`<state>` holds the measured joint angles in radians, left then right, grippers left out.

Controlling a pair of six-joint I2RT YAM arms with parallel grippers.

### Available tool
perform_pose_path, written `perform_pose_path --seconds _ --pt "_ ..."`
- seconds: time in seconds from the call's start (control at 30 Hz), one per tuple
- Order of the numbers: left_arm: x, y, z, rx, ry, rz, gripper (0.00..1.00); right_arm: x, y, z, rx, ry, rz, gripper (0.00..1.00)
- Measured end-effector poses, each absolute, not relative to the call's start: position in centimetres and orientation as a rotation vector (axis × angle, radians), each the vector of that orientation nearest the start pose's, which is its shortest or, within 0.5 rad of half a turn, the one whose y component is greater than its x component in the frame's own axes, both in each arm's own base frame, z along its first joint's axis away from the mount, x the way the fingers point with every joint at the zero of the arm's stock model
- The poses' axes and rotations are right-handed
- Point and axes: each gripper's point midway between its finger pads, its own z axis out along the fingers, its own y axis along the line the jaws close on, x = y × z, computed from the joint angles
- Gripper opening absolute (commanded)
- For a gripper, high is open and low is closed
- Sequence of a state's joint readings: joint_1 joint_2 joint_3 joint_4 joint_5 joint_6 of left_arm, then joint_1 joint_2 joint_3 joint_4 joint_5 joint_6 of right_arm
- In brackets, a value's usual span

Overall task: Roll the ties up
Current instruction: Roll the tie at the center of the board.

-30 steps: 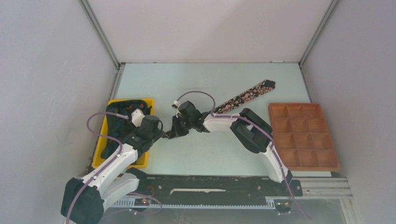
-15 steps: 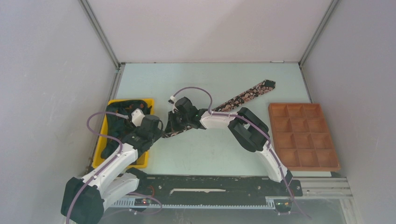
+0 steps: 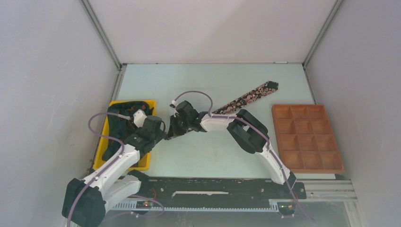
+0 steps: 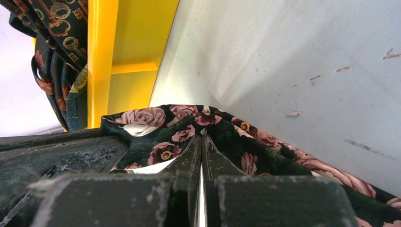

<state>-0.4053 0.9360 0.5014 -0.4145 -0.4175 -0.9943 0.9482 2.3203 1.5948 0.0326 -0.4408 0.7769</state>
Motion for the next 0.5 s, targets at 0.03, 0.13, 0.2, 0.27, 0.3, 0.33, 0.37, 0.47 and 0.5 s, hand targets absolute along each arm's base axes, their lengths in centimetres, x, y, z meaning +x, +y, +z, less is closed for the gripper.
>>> perform_pose_path --seconds 0.03,0.13,0.2,0.27,0.3,0.33,0.37,0.47,0.5 --pt "25.27 -6.58 7.57 -0.853 2.174 -0.189 0.00 25.23 52.60 2.50 -0.492 2.548 1.298 0.00" --pt "25.24 -6.57 7.41 -0.854 2.179 -0.184 0.00 25.30 52.83 2.14 -0.493 2.552 1.299 0.00" --pt "25.23 -6.57 7.28 -0.854 2.184 -0.179 0.00 25.26 53.04 2.14 -0.499 2.550 1.306 0.00" --pt "25.32 -6.62 7.34 -0.854 2.186 -0.178 0.00 25.25 53.30 2.13 -0.503 2.545 1.313 0.00" --pt "25.38 -6.65 7.39 -0.854 2.185 -0.179 0.00 25.22 53.40 2.15 -0.506 2.542 1.318 0.00" --pt "25.50 -6.71 7.48 -0.854 2.185 -0.180 0.00 25.19 53.43 2.17 -0.508 2.540 1.320 0.00" --pt "25.55 -6.74 7.48 -0.854 2.186 -0.179 0.00 25.18 53.47 2.22 -0.510 2.538 1.324 0.00" --pt "25.65 -6.87 7.29 -0.852 2.193 -0.178 0.00 25.18 53.45 2.25 -0.515 2.536 1.329 0.00" --pt "25.69 -6.97 7.17 -0.849 2.198 -0.178 0.00 25.26 53.37 2.22 -0.515 2.535 1.330 0.00"
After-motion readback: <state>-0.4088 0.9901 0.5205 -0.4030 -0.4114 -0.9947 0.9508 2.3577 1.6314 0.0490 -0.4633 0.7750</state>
